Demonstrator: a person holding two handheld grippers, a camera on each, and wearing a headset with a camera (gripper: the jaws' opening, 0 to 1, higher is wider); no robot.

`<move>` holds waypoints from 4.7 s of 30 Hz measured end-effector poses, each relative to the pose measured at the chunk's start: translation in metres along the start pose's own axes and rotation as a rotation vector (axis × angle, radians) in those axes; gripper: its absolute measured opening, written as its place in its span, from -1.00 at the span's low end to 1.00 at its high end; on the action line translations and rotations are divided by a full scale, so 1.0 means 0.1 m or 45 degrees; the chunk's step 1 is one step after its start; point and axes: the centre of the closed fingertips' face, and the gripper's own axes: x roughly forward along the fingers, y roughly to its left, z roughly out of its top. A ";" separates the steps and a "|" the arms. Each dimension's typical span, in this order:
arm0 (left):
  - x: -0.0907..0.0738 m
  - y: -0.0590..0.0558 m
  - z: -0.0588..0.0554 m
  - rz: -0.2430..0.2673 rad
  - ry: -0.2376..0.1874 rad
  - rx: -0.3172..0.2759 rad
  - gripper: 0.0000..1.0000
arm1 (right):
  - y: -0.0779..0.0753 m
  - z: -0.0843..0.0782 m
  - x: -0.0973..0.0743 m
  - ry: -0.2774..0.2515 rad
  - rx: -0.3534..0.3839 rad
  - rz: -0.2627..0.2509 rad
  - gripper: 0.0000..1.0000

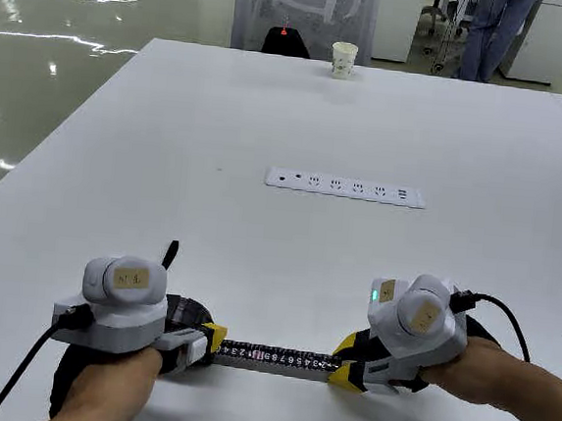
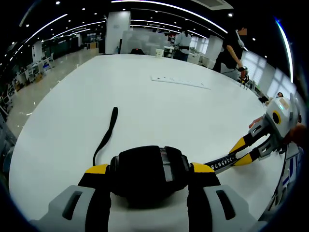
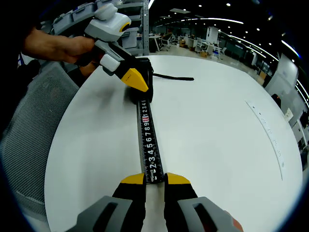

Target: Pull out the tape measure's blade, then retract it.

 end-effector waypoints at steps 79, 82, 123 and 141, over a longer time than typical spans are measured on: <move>-0.01 0.02 0.00 -0.074 0.032 -0.035 0.19 | 0.20 1.03 0.75 -0.120 -0.054 0.071 -0.78; -0.01 0.02 -0.01 -0.074 0.032 -0.033 0.19 | 0.20 1.04 0.77 -0.123 -0.058 0.070 -0.78; 0.02 -0.01 -0.03 -0.083 0.086 -0.028 0.26 | 0.21 1.05 0.77 -0.119 -0.027 0.074 -0.75; -0.06 -0.03 0.03 -0.103 0.075 0.016 0.33 | 0.18 0.97 0.54 -0.148 0.024 0.030 -0.60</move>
